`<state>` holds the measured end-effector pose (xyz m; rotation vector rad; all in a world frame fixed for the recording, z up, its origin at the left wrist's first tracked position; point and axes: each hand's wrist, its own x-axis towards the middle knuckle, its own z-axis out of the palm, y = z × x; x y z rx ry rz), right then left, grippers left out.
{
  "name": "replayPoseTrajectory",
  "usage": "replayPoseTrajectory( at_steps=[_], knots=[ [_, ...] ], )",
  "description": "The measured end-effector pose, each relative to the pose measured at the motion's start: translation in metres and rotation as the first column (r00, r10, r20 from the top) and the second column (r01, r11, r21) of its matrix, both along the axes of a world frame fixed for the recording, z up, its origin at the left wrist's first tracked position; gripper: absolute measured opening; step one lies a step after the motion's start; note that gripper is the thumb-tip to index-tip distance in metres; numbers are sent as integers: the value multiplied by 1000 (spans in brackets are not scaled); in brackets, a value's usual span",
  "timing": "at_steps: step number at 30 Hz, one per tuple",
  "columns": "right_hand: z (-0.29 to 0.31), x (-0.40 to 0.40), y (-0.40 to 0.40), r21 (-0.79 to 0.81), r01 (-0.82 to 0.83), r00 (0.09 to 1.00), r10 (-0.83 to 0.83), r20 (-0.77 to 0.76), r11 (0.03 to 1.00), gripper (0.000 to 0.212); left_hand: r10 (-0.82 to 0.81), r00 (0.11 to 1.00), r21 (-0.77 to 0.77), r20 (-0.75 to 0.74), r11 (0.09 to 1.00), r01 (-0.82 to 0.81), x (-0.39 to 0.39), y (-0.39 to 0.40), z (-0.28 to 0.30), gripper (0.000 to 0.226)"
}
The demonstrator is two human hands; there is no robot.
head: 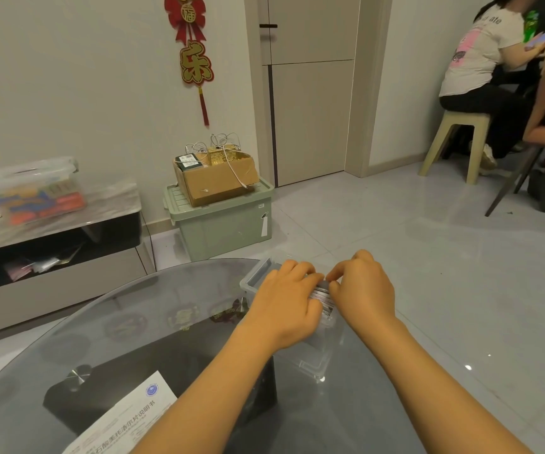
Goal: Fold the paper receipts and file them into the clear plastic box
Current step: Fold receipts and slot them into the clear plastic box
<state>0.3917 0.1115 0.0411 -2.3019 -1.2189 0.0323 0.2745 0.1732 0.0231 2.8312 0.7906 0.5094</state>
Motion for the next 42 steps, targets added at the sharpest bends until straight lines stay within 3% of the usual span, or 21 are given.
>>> replayPoseTrajectory(
  at_steps=[6,10,15,19,25,30,34,37,42],
  knots=[
    [-3,0,4,-32,6,1000,-6,14,999,18,26,996,21,-88,999,-24,4,1,1,85],
    [-6,0,0,4,-35,999,35,-12,999,22,34,991,-16,-127,999,-36,4,0,7,67],
    [-2,-1,-15,113,-86,996,88,-20,990,27,90,995,-1,-33,996,-90,-10,-7,19,64],
    [4,-14,-35,195,-200,978,208,-19,960,25,117,993,5,21,993,-117,-33,-30,32,74],
    [10,-60,-64,259,-428,895,447,-15,866,23,235,972,-77,-15,969,-235,-90,-78,38,59],
    [-5,-93,-86,118,-576,812,582,-27,809,24,388,894,-179,-225,885,-429,-149,-126,32,50],
    [-15,-111,-100,-16,-667,745,666,-39,745,26,376,803,-263,-463,806,-530,-183,-153,23,54],
    [-24,-126,-108,-121,-725,686,727,-35,678,26,332,769,-382,-547,718,-582,-210,-168,11,68],
    [-31,-137,-106,-207,-786,606,793,-72,582,28,210,696,-396,-686,696,-600,-228,-164,2,105]
  ],
)
